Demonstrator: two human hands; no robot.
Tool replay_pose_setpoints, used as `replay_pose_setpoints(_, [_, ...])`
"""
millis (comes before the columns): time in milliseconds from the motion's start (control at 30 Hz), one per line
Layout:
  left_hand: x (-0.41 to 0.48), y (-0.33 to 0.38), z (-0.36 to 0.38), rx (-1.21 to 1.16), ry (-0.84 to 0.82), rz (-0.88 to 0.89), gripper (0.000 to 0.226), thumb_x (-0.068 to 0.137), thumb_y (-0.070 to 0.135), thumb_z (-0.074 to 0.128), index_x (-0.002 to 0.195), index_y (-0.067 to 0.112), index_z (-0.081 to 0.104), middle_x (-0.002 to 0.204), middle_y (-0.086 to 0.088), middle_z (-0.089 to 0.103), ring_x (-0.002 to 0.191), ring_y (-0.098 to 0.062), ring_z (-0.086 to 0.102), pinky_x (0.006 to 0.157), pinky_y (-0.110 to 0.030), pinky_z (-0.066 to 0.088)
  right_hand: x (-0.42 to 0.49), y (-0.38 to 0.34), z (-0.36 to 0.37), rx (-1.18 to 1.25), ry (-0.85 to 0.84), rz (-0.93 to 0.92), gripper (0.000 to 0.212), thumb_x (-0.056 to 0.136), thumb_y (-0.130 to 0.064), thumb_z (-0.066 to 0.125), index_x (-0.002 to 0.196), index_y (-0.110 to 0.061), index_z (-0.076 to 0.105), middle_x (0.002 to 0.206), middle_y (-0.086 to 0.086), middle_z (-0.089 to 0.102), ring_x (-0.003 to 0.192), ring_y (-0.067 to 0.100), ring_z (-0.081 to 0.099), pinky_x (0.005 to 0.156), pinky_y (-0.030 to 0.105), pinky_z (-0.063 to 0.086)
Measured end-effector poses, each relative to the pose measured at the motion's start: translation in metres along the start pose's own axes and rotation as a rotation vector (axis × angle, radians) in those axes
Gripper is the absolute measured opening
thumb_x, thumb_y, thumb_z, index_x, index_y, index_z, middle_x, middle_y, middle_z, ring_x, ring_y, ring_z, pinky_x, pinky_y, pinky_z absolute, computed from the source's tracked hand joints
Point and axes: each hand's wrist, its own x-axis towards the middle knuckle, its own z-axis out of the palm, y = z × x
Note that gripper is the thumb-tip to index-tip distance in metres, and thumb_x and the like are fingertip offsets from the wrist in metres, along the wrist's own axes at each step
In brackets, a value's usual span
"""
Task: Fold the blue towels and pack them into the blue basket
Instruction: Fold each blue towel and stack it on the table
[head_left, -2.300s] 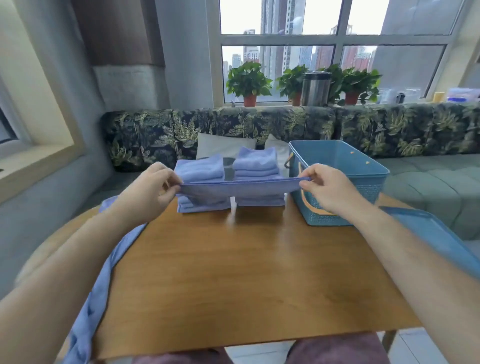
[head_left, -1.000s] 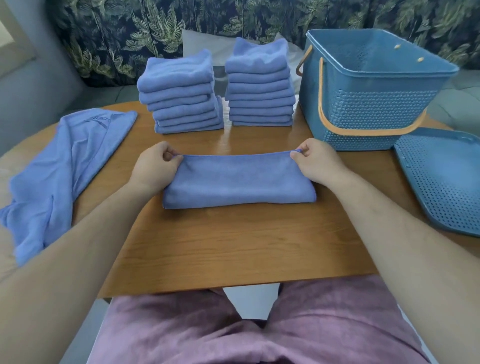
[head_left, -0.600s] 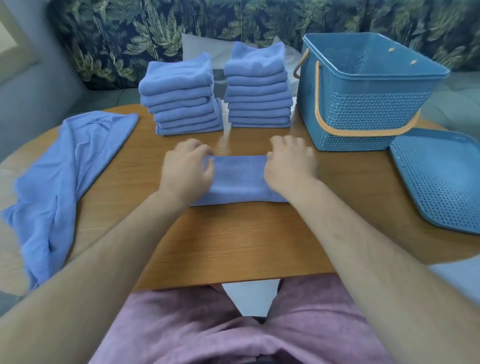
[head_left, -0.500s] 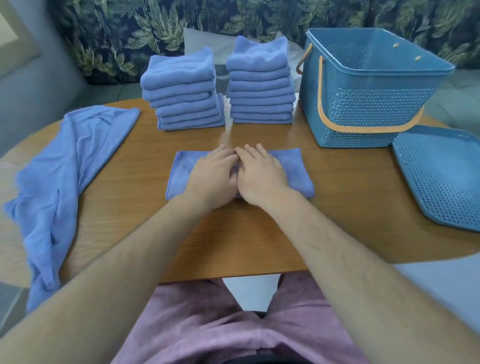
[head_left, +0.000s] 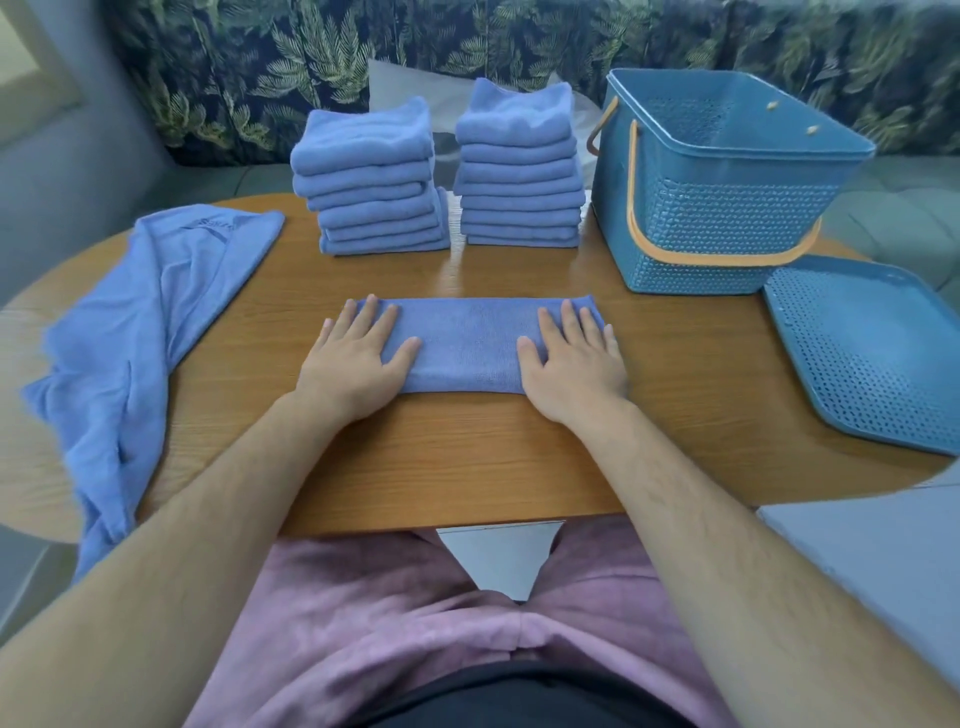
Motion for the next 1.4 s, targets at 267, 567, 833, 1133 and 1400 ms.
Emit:
replay_pose_setpoints(267, [-0.007,-0.001,0.001,0.087,0.159,0.088,0.072,0.099,0.064,0.021,0.158,0.024,0.028,0.167,0.0,0.018,0.156,-0.016,-0.002,0.126,-0.041,-0.002,-0.022,-0.036,0.003,-0.007,0.244,-0.055,0.061,0.103,-0.041,0.028,0.159,-0.016,0.03,0.168,0.014,0.016,0.156,0.035,0.006,0.126,0.049,-0.002])
replay_pose_setpoints(567, [-0.024,0.009,-0.002,0.024,0.087,0.13,0.071,0.092,0.065,0.025,0.155,0.032,0.036,0.164,0.003,0.027,0.152,-0.017,0.022,0.123,-0.04,0.015,-0.035,-0.055,0.012,0.117,0.103,-0.225,0.05,0.107,-0.047,0.024,0.155,-0.037,0.036,0.167,-0.009,0.023,0.155,0.02,0.014,0.125,0.043,0.004])
replay_pose_setpoints(833, [-0.078,0.049,-0.045,0.028,-0.033,0.426,0.037,0.098,0.055,0.042,0.102,0.033,0.071,0.087,0.016,0.063,0.097,-0.01,0.059,0.09,-0.036,0.038,-0.045,-0.01,-0.028,0.1,0.171,-0.316,0.045,0.1,-0.03,0.046,0.145,-0.031,0.055,0.162,-0.005,0.035,0.155,0.028,0.017,0.125,0.044,0.012])
replay_pose_setpoints(1133, [-0.088,0.032,0.001,-0.073,-0.175,0.453,0.083,0.083,0.079,0.013,0.158,0.043,0.019,0.166,0.021,0.003,0.154,-0.006,-0.008,0.126,-0.035,-0.001,-0.089,0.02,-0.011,0.152,-0.077,-0.287,0.051,0.107,-0.043,0.033,0.157,-0.045,0.028,0.168,-0.018,0.006,0.157,0.019,-0.002,0.125,0.041,0.008])
replay_pose_setpoints(1400, [-0.094,0.029,-0.01,-0.3,-0.055,0.622,0.044,0.092,0.054,0.054,0.124,0.028,0.069,0.132,0.016,0.058,0.121,-0.012,0.046,0.109,-0.022,0.032,-0.091,0.055,-0.03,0.312,0.034,-0.333,0.04,0.097,-0.028,0.063,0.136,-0.033,0.063,0.151,-0.011,0.046,0.14,0.019,0.04,0.118,0.032,0.03])
